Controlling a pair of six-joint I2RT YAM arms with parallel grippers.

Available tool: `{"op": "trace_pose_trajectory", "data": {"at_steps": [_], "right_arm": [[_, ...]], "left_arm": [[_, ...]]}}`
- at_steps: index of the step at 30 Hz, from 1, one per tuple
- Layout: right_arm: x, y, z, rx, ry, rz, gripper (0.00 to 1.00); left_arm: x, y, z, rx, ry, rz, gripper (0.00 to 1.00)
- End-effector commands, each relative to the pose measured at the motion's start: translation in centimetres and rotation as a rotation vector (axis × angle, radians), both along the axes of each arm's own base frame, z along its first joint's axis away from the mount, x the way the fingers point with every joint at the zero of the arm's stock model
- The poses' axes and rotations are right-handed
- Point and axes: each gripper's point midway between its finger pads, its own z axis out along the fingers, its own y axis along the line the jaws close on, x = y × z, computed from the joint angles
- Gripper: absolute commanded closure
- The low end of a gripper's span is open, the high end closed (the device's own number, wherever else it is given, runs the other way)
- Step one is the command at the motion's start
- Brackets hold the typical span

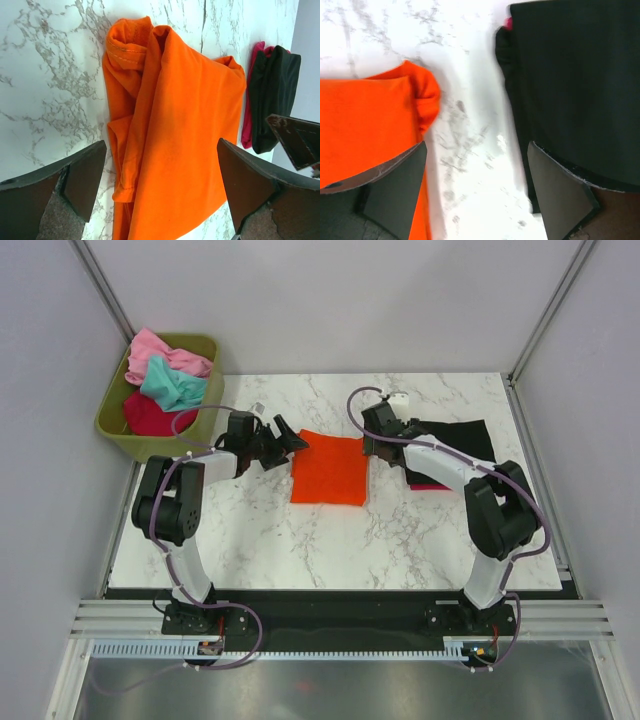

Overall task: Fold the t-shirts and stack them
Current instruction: Fold the tshirt

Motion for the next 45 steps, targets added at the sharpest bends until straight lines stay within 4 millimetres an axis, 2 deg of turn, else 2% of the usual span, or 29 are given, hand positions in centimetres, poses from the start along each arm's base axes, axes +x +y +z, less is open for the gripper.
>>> {"op": "trace_pose_trajectory", "data": {"at_steps": [1, 2, 3, 4, 8, 9, 12, 16, 17, 20, 24, 29, 32, 35, 36, 41, 45], "right_arm": [[2.8, 3.2, 0.6, 0.368, -0.116, 0.089, 0.1], [2.1, 3.4, -0.8, 0.432, -0.1, 0.083, 0.1], [2.8, 4.3, 0.0, 0.506, -0.143, 0.112, 0.1], [2.6, 4.1, -0.7, 0.53, -0.137, 0.11, 0.1], [2.9, 5.7, -1.1, 0.664, -0.161, 0.146, 0.1], [3.1, 6.4, -0.6, 0.704, -0.185, 0.17, 0.1], [3.0, 6.8, -0.9, 0.75, -0.195, 0.199, 0.09], [2.9, 7.3, -2.0, 0.773, -0.173, 0.198, 0.1], [3.0, 7.2, -3.0, 0.771, -0.154, 0.186, 0.1], [3.1, 6.8, -4.3, 0.769, -0.139, 0.146, 0.12], [3.3, 6.0, -6.0, 0.783, -0.114, 0.11, 0.2], [3.4, 6.0, -8.1, 0.769, -0.082, 0.098, 0.24], [3.9, 5.9, -8.9, 0.749, -0.067, 0.093, 0.27], [4.1, 6.1, -9.4, 0.745, -0.055, 0.105, 0.31], [4.2, 6.4, -9.3, 0.751, -0.053, 0.115, 0.33], [4.6, 6.3, -10.0, 0.733, -0.045, 0.111, 0.35], [5.4, 6.7, -10.4, 0.735, -0.039, 0.11, 0.4]], "left_arm": [[1.1, 0.5, 0.1, 0.034, -0.035, 0.033, 0.0], [1.3, 0.5, 0.1, 0.036, -0.032, 0.039, 0.0], [1.7, 0.5, -0.1, 0.037, -0.027, 0.049, 0.0], [1.9, 0.5, -0.1, 0.038, -0.025, 0.052, 0.0], [2.5, 0.2, -0.4, 0.022, -0.006, 0.057, 0.0], [2.5, 0.1, -0.7, 0.014, 0.002, 0.052, 0.01], [2.8, -0.2, -0.9, 0.004, 0.009, 0.045, 0.02], [3.0, -0.4, -1.4, -0.003, 0.025, 0.045, 0.04], [3.1, -0.4, -1.4, -0.004, 0.025, 0.046, 0.04], [3.3, -0.6, -1.8, -0.007, 0.036, 0.049, 0.06], [3.5, -0.5, -2.4, -0.005, 0.052, 0.056, 0.11], [3.7, -0.7, -2.8, 0.018, 0.063, 0.072, 0.12], [3.9, -1.1, -3.2, 0.031, 0.071, 0.072, 0.13], [4.2, -1.8, -3.6, 0.034, 0.081, 0.064, 0.19], [4.1, -1.8, -4.3, 0.04, 0.102, 0.067, 0.2], [5.3, -2.3, -4.8, 0.052, 0.124, 0.087, 0.22], [5.8, -2.6, -5.2, 0.066, 0.137, 0.095, 0.3]]}}
